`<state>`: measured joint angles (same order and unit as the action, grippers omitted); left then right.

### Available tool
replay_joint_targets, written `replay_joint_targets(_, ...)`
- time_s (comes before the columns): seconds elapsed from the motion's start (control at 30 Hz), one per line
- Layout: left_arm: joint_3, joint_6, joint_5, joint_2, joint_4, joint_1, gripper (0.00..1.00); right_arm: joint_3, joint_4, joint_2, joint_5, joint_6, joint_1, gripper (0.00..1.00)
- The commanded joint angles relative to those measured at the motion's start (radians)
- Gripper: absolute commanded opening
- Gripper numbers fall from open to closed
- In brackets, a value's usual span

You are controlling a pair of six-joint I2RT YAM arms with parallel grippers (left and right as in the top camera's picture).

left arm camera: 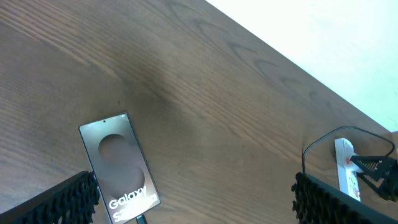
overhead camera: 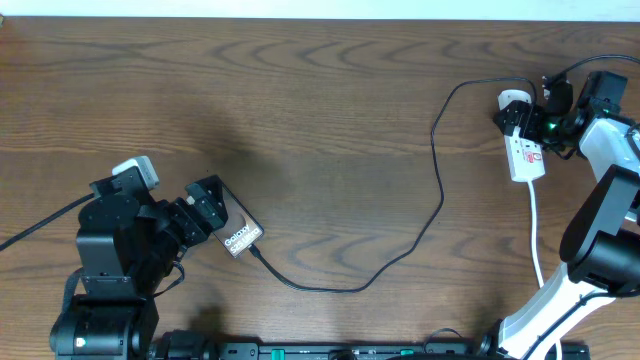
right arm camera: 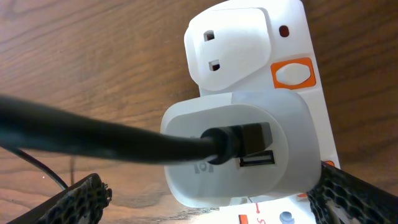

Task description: Plug charger to phone and switch on socket

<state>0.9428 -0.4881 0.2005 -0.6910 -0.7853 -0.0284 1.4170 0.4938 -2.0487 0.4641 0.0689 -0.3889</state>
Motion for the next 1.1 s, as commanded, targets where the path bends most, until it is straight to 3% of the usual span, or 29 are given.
replay_joint_targets(0.0, 0.019, 0.024, -0.003, 0.000, 0.000, -0.002, 0.98, -0.005, 0.029, -0.009, 0.081, -0.024, 0.012, 0.99)
replay_joint_targets(1.07, 0.019, 0.024, -0.003, 0.000, 0.000, -0.002, 0.98, -0.006, 0.042, -0.010, 0.089, -0.024, 0.019, 0.99)
